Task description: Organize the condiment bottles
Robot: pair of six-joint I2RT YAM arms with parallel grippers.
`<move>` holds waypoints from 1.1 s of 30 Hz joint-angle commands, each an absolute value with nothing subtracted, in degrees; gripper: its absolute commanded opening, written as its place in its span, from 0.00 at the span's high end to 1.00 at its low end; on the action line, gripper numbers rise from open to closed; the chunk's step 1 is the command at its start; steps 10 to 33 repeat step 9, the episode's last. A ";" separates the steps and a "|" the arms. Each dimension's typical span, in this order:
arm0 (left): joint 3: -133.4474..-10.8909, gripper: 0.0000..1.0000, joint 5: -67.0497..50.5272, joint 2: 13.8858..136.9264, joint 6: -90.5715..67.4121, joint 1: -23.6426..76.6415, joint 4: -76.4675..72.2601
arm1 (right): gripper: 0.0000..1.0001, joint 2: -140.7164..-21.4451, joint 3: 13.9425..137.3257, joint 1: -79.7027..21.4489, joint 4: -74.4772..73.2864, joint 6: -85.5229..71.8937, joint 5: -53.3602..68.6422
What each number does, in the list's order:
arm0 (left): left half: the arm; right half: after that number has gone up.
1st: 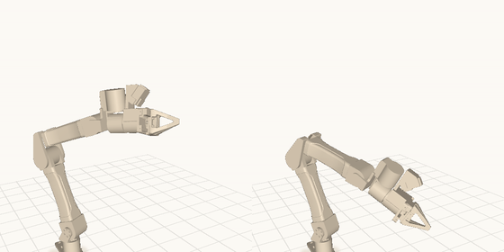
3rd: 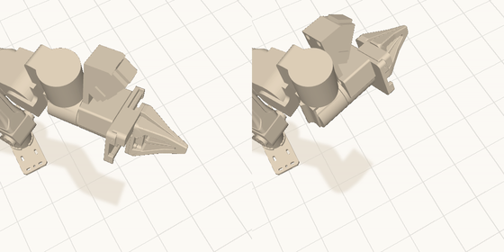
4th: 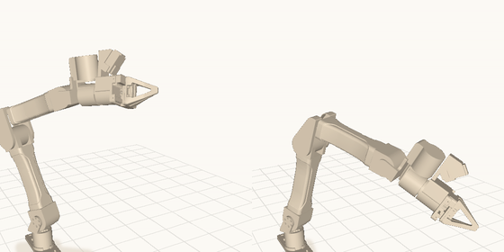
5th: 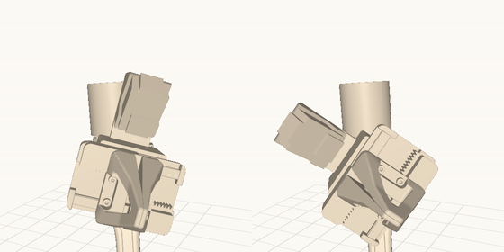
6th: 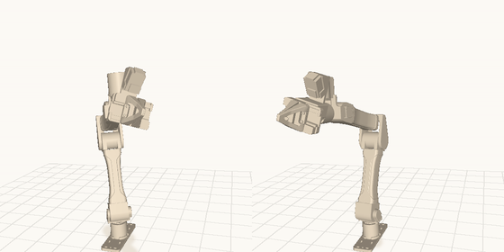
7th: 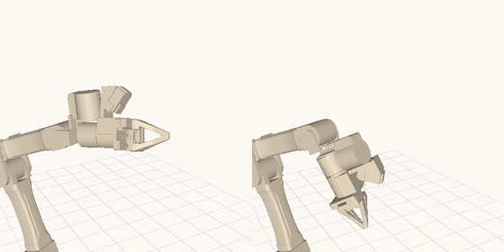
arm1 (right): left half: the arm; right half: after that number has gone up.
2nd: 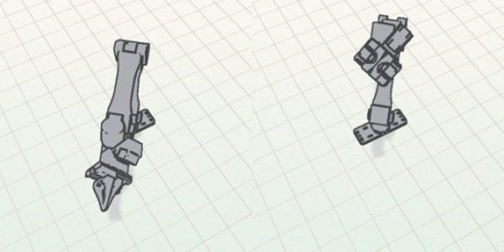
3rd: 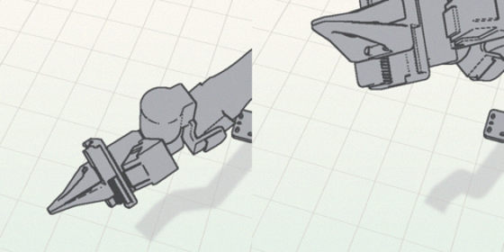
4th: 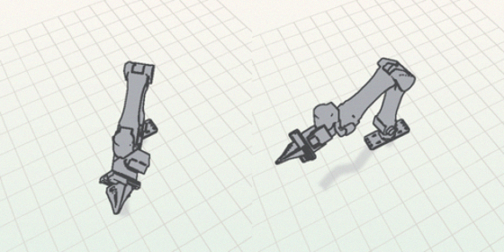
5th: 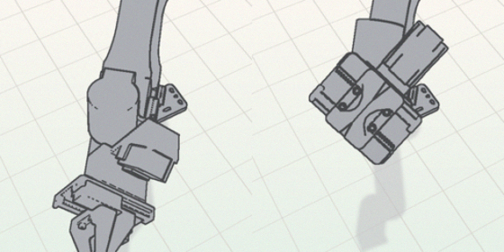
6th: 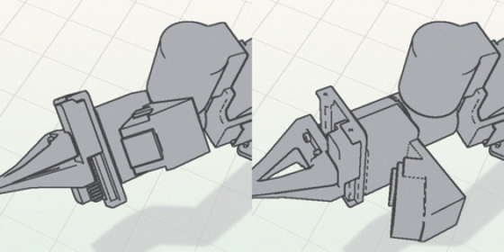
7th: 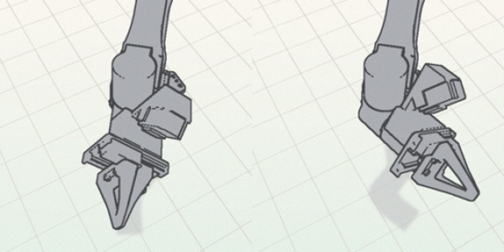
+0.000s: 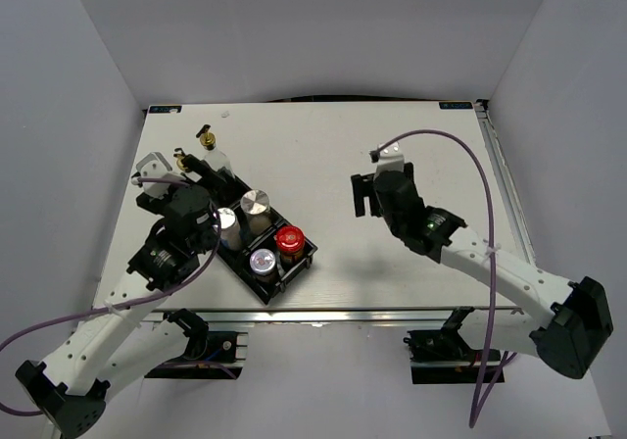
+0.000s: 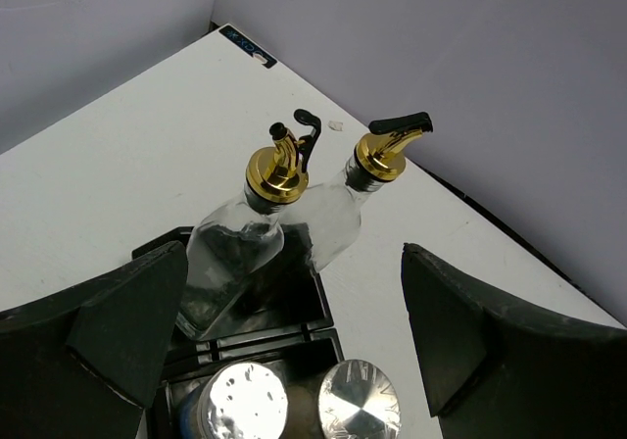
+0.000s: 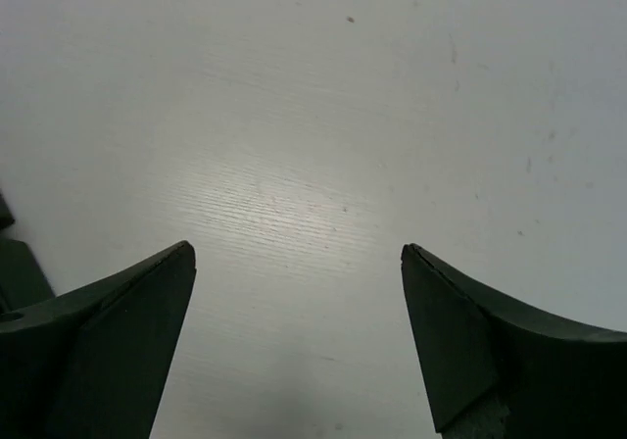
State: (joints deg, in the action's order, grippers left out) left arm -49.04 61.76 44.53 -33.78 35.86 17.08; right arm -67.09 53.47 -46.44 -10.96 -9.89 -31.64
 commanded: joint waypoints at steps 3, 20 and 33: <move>-47.73 0.02 60.47 43.42 -33.75 35.95 17.75 | 0.11 -62.67 48.52 -47.64 -10.37 -17.14 -46.32; -47.02 0.02 60.64 42.36 -33.66 35.95 17.49 | 0.10 -59.86 45.44 -47.55 -6.07 -16.18 -43.43; -47.02 0.02 60.64 42.36 -33.66 35.95 17.49 | 0.10 -59.86 45.44 -47.55 -6.07 -16.18 -43.43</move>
